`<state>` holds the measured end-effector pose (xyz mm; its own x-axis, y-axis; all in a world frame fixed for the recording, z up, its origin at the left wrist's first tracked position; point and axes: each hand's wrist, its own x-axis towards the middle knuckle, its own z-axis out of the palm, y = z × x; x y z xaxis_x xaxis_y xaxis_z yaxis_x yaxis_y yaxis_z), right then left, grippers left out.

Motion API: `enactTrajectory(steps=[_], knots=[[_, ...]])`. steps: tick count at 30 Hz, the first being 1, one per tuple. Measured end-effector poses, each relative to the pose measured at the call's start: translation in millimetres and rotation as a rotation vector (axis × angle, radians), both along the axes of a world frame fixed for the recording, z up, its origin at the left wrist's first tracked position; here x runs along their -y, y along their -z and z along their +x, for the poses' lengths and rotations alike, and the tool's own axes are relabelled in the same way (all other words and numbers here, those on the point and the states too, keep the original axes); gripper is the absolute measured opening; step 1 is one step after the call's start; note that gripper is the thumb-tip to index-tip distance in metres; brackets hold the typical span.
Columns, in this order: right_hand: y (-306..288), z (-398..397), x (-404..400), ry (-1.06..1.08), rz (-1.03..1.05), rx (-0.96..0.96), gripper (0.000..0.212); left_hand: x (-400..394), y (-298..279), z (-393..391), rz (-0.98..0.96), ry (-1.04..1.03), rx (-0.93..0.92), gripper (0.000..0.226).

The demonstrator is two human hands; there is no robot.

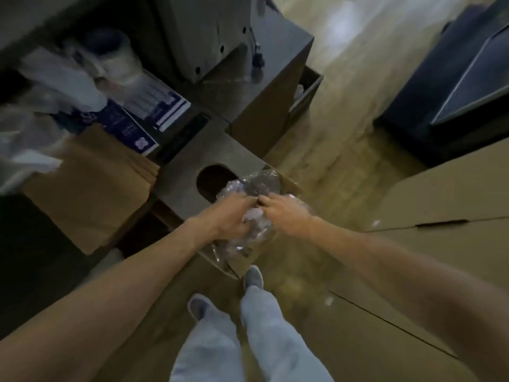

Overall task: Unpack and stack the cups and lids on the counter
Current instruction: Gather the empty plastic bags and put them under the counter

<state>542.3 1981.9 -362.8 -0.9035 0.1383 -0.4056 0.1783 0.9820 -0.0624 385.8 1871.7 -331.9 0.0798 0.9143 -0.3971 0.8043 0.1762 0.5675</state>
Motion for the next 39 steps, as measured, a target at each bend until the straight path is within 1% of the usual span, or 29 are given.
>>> enactTrajectory(steps=[2,3,4,6,7,8,9,11,14,16,18,20,23,25,28,31,34,37,39], knots=[[22.9,4.9,-15.8,0.053,-0.043,0.075,0.053,-14.7,25.9,8.1,-0.078,-0.011,0.014,0.057],[35.3,3.8,-22.1,0.052,-0.038,0.1,0.05,-19.4,40.5,11.7,-0.132,-0.013,-0.024,0.061],[47.4,0.4,-26.4,0.046,-0.039,0.12,0.046,-22.6,54.2,15.2,-0.178,-0.001,-0.12,0.066],[72.1,-17.4,-27.2,0.028,-0.08,0.139,0.037,-23.9,72.6,23.2,-0.276,0.055,-0.444,0.071],[84.0,-30.0,-23.5,0.026,-0.089,0.137,0.034,-23.3,75.3,27.7,-0.316,0.069,-0.578,0.069],[97.7,-43.4,-18.5,0.032,-0.082,0.133,0.034,-21.9,79.3,31.9,-0.344,0.081,-0.658,0.064],[111.8,-57.2,-13.4,0.046,-0.078,0.12,0.037,-20.8,83.2,34.8,-0.347,0.09,-0.701,0.059],[135.4,-82.3,-3.7,0.057,-0.076,0.108,0.048,-16.3,90.9,33.7,-0.316,0.099,-0.744,0.052],[160.0,-111.9,6.9,0.038,0.024,0.12,0.065,-2.8,92.5,17.0,-0.26,0.063,-0.782,0.054],[169.7,-122.3,11.0,0.013,0.075,0.131,0.08,8.6,88.8,5.9,-0.243,0.038,-0.769,0.056],[171.2,-122.7,10.3,0.02,0.058,0.145,0.096,15.3,86.0,-1.6,-0.223,0.005,-0.731,0.058],[161.8,-117.3,5.7,0.015,0.016,0.17,0.104,17.6,83.7,-8.4,-0.204,-0.039,-0.711,0.061],[135.1,-103.0,1.6,0.003,-0.011,0.164,0.096,19.0,75.1,-14.4,-0.182,-0.046,-0.71,0.064],[112.5,-93.1,2.8,-0.017,-0.013,0.134,0.085,20.9,63.3,-16.5,-0.171,-0.04,-0.706,0.064],[67.8,-84.3,5.8,-0.078,-0.025,0.103,0.055,27.3,37.7,-21.5,-0.164,-0.078,-0.696,0.065],[15.7,-84.4,13.8,-0.091,-0.049,-0.004,0.035,42.1,7.2,-28.5,-0.134,-0.11,-0.671,0.065],[-30.9,-96.9,28.2,-0.133,-0.048,-0.103,0.032,69.2,-19.9,-37.2,-0.102,-0.18,-0.679,0.064],[-67.8,-122.5,58.7,-0.195,-0.08,-0.196,0.029,113.0,-47.0,-51.7,-0.076,-0.336,-0.657,0.059],[-86.6,-148.3,92.6,-0.239,-0.067,-0.262,0.028,154.2,-68.3,-66.9,-0.07,-0.461,-0.655,0.057]])
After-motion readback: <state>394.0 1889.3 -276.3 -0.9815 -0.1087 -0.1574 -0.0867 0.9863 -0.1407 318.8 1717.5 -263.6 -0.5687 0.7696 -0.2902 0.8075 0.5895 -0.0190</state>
